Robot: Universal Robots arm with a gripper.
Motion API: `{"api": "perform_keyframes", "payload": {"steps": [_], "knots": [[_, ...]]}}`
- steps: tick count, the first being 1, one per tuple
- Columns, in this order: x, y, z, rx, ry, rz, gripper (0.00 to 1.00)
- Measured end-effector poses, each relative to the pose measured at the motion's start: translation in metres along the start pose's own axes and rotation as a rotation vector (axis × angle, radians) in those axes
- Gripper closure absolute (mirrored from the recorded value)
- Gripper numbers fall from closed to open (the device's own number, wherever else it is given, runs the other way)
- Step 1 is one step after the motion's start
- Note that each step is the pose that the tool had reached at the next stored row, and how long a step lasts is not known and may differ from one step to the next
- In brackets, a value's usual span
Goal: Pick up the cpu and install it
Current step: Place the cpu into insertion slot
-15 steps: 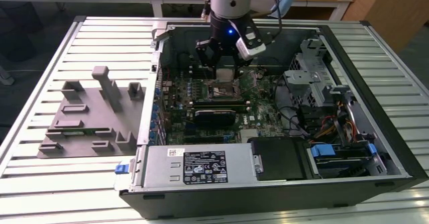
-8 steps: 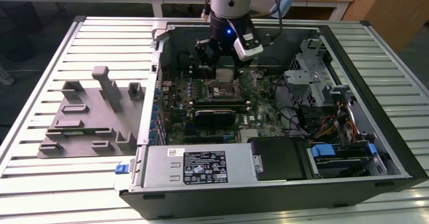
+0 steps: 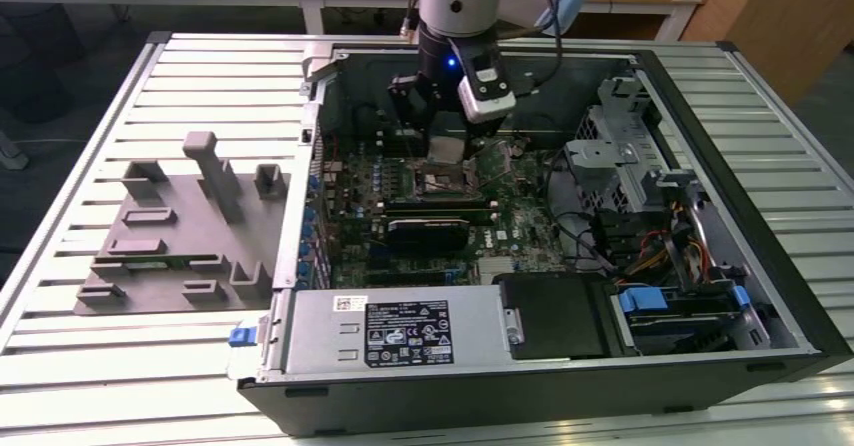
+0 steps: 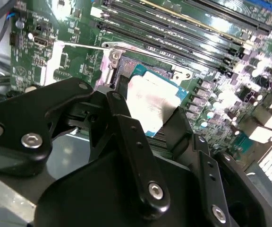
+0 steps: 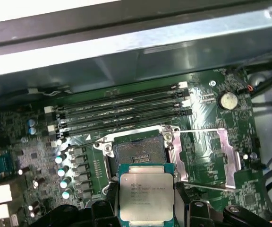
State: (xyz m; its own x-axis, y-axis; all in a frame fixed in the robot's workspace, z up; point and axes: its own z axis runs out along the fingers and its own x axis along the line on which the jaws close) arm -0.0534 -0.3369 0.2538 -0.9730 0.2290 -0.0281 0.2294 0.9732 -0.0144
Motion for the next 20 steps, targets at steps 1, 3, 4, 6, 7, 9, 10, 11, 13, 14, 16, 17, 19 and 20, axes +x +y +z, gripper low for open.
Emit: {"api": "perform_keyframes", "payload": {"steps": [1,3,4,6,7,9,10,11,13,14,16,17,19,20], "knots": [[0.0000,0.0000,0.0000,0.0004,0.0002,0.013,0.45],[0.0000,0.0000,0.0000,0.0011,0.0006,0.038,0.45],[0.0000,0.0000,0.0000,0.0015,0.0007,0.051,0.45],[0.0000,0.0000,0.0000,0.0021,0.0011,0.076,0.45],[0.0000,0.0000,0.0000,0.0025,0.0013,0.089,0.45],[0.0000,0.0000,0.0000,0.0032,0.0017,0.115,0.45],[0.0000,0.0000,0.0000,0.0036,0.0019,0.128,0.45],[0.0000,0.0000,0.0000,0.0040,0.0020,0.141,0.45],[0.0000,0.0000,0.0000,0.0047,0.0024,0.167,0.45],[0.0000,0.0000,0.0000,0.0050,0.0026,0.180,0.45],[0.0000,0.0000,0.0000,0.0057,0.0029,0.205,0.45],[0.0000,0.0000,0.0000,0.0061,0.0032,0.218,0.45],[0.0000,0.0000,0.0000,0.0068,0.0035,0.243,0.45],[0.0000,0.0000,0.0000,0.0072,0.0037,0.256,0.45]]}}
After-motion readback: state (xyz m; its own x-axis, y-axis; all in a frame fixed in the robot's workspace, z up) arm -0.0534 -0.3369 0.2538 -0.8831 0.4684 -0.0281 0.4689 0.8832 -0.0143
